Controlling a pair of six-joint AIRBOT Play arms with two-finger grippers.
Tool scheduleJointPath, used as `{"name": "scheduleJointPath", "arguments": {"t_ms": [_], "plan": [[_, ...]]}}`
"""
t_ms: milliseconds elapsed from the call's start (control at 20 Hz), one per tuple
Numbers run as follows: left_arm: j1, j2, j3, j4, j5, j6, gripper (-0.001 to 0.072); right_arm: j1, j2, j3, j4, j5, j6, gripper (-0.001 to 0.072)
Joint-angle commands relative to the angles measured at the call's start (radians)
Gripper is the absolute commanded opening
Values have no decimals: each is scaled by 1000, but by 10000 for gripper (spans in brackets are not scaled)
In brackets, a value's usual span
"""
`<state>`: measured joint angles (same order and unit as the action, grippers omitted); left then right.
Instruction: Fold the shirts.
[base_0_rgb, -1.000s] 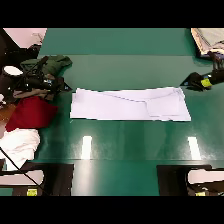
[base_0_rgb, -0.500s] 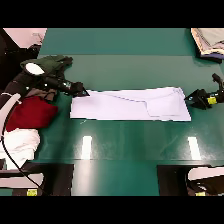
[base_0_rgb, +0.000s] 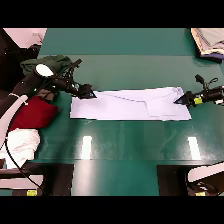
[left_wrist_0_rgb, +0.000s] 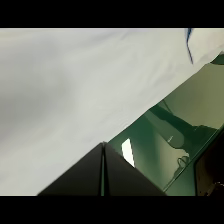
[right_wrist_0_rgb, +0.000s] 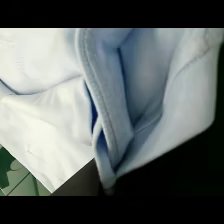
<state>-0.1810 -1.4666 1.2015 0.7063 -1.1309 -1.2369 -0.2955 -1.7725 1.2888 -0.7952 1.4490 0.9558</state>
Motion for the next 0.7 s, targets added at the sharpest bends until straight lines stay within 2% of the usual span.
{"name": "scheduleJointPath", "arguments": {"t_ms": [0,200,400,650], "plan": [[-20,0,2,4,28,-34,23,27,2,58,18,45,-14,14],[-113,-35,42,4,172,-42,23,29,66,151,18,148,120,13],[-206,-217,243,5,167,-51,23,95,155,271,19,206,257,12],[-339,-461,481,5,152,-98,23,291,214,483,19,217,359,12]]}}
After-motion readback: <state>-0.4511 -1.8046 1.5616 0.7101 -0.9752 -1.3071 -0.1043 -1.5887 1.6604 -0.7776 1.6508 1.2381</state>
